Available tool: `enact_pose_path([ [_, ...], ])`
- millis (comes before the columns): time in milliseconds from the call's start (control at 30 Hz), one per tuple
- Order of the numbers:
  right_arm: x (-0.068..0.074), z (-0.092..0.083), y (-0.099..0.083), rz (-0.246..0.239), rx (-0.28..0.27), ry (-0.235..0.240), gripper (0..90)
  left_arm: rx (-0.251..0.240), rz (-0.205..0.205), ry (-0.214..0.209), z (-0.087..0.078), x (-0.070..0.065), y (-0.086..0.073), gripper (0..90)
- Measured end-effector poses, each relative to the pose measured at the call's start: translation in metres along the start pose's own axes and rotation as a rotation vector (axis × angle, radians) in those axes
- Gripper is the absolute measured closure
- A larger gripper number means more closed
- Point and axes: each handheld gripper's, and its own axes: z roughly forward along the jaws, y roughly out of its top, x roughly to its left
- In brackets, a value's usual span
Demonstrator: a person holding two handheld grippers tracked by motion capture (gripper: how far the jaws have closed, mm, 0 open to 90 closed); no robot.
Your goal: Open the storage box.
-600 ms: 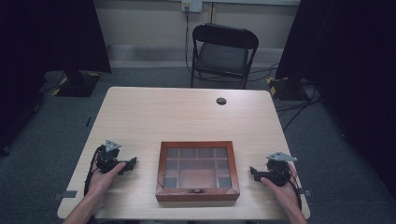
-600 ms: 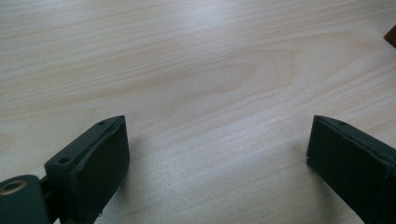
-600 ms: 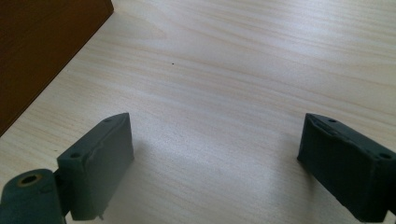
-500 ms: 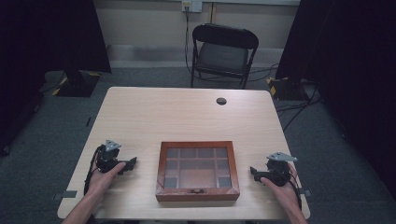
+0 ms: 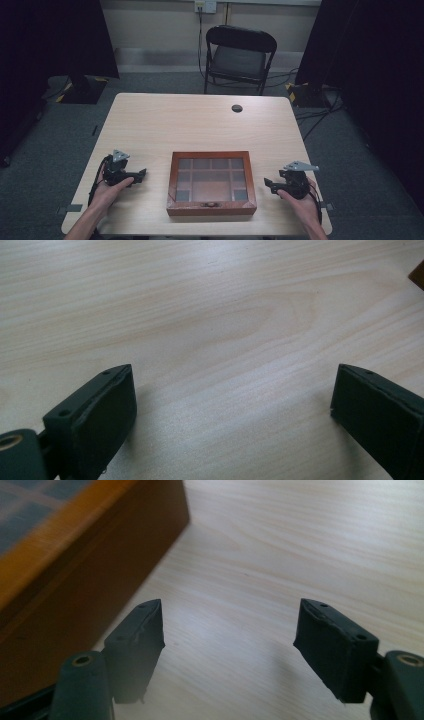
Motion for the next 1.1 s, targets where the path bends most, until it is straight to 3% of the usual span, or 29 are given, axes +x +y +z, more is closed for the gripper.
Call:
enact_pose_path([
  [300,0.022,-0.015,0.017,-0.033,-0.054,0.14,35.0,0.001,0.002,-0.002,0.0,0.0,0.0,3.7],
  [433,0.039,-0.021,0.024,-0.084,-0.083,0.197,38.3,0.001,0.002,-0.002,0.0,0.0,0.0,3.7],
  [1100,0.114,-0.013,0.042,-0.261,-0.039,0.478,59.4,0.001,0.001,-0.002,0.0,0.0,0.0,3.5],
])
